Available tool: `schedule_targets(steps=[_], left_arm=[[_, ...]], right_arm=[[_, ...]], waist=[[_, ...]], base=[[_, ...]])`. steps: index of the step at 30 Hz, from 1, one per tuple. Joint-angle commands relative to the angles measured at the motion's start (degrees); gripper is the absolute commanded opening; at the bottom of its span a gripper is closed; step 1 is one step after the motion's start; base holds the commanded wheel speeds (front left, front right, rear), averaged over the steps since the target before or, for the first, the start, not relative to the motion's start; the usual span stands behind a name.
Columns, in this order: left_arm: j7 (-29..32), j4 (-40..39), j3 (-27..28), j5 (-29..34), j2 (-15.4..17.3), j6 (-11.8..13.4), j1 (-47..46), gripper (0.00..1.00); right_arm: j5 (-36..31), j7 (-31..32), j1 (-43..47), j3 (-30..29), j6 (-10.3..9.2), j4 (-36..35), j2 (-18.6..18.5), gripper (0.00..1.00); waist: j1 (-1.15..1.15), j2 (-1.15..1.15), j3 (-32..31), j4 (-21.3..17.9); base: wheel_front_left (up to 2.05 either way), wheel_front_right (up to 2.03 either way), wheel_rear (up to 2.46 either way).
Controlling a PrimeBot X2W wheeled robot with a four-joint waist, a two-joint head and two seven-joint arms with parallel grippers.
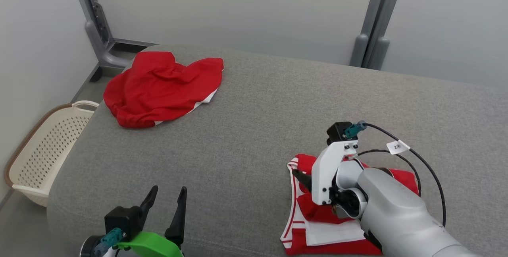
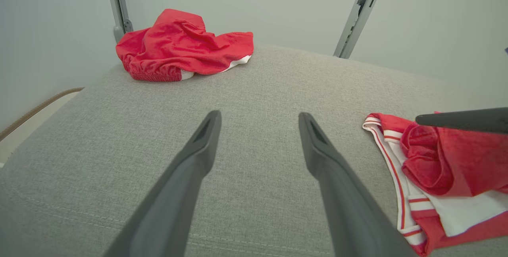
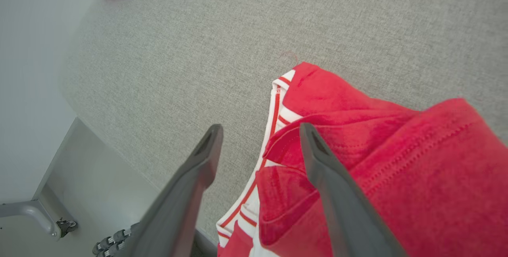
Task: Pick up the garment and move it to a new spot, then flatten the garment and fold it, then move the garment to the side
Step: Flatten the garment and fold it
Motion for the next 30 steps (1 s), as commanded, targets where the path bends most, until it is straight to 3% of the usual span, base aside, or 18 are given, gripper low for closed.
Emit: schedule_targets(steps=[1, 7, 16, 30], left_arm=[[-0.2, -0.2, 0.1, -0.2, 0.3, 0.3, 0.2, 1.0], [-0.4, -0.4, 0.2, -0.5, 0.6, 0.6, 1.0, 1.0], [-0.5, -0.6, 0.1, -0.8, 0.6, 0.9, 1.6, 1.0], [-0.7, -0.8, 0.1, -1.1, 0.8, 1.1, 1.7, 1.0]], right_arm=[[0.8, -1.3, -1.5, 0.7, -0.04, 0.2, -0.2, 1.0], [2.1, -5.0, -4.9, 1.3, -0.04, 2.1, -0.2, 1.0], [-1.7, -6.0, -6.3, 2.2, -0.04, 7.4, -0.1, 1.0], [-6.8, -1.7, 0.0, 4.2, -0.04, 2.3, -0.2, 1.0]], waist=[[0.0, 0.0, -0.3, -0.5], [0.0, 0.0, -0.9, -1.9], [0.0, 0.0, -1.7, -3.4], [0.0, 0.0, -1.8, -4.8]], base=[[0.0, 0.0, 0.0], [0.0, 0.0, 0.0], [0.0, 0.0, 0.0], [0.0, 0.0, 0.0]])
